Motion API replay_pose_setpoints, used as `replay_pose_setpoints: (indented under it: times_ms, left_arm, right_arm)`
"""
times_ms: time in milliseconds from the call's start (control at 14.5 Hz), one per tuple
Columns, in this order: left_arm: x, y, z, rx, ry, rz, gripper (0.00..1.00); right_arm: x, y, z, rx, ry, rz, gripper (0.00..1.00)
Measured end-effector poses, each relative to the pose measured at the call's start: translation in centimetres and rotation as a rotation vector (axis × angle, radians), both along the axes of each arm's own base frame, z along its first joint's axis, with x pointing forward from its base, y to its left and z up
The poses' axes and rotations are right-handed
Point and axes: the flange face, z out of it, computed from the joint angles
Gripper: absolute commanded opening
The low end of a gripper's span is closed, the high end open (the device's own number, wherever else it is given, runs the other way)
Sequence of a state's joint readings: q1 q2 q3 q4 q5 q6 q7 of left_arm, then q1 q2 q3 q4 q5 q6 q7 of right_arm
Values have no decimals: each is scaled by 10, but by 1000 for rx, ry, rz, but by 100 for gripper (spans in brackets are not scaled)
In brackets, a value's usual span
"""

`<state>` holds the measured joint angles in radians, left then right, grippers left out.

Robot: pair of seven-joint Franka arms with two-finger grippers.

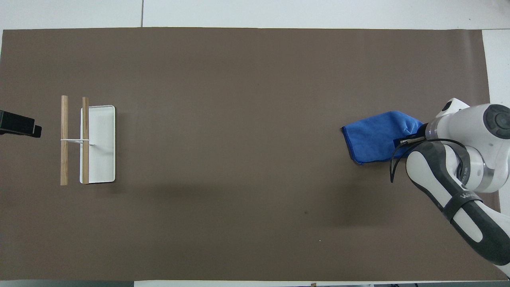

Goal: Right arm passes towel to left arm to hang
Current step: 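Lift the blue towel with the right gripper toward the wooden rack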

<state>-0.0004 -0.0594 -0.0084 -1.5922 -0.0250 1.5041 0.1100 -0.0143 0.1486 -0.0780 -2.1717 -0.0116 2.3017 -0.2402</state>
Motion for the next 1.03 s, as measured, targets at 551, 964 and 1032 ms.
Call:
replay_pose_setpoints:
  times_ms: [551, 964, 1032]
  left_arm:
    - [0, 0, 0, 0, 0, 0, 100]
    - [-1, 0, -1, 0, 8, 0, 100]
    - [-2, 1, -2, 0, 22, 0, 100]
  right_arm:
    - [39, 123, 170, 196, 19, -184, 0]
    - [38, 262, 208, 508, -27, -524, 0]
    - [35, 286, 210, 553, -28, -590, 0]
